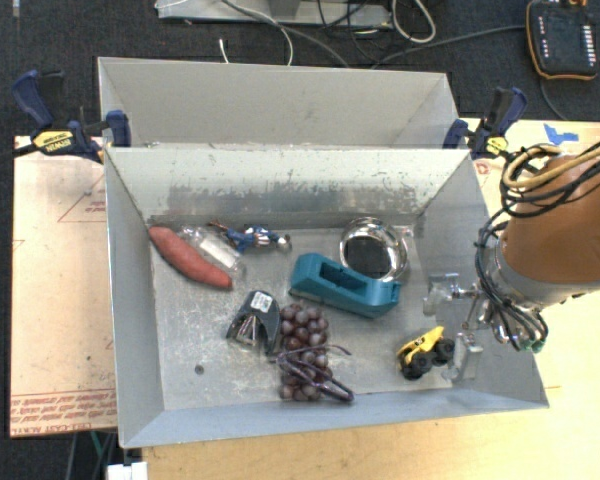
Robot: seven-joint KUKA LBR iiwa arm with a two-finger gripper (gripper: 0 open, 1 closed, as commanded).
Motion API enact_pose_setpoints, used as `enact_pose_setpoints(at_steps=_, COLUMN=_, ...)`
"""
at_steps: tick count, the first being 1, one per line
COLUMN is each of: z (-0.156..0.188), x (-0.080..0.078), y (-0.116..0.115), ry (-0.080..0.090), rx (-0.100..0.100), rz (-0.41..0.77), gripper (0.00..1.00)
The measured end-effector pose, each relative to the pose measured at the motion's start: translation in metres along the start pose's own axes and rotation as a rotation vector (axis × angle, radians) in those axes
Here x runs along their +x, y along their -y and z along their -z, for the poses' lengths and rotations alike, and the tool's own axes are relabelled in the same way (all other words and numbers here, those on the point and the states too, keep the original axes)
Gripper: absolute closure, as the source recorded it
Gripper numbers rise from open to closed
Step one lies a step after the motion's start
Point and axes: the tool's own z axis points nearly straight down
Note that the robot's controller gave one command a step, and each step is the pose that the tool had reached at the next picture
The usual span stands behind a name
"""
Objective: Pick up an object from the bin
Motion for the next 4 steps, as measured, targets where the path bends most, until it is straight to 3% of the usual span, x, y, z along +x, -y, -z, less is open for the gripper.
enact_pose_setpoints(at_steps=2, z=-0.013, x=-0.005, y=-0.003, ry=0.001, rx=-0.001, rz=0.071, gripper=0.00)
enact_pose_setpoints(at_steps=3, z=-0.040, x=-0.005, y=0.000, ry=0.000, rx=-0.001, rz=-0.138, gripper=0.00)
enact_pose_setpoints(at_steps=4, z=-0.036, x=-0.005, y=-0.008, ry=0.003, rx=-0.001, rz=0.037, gripper=0.00)
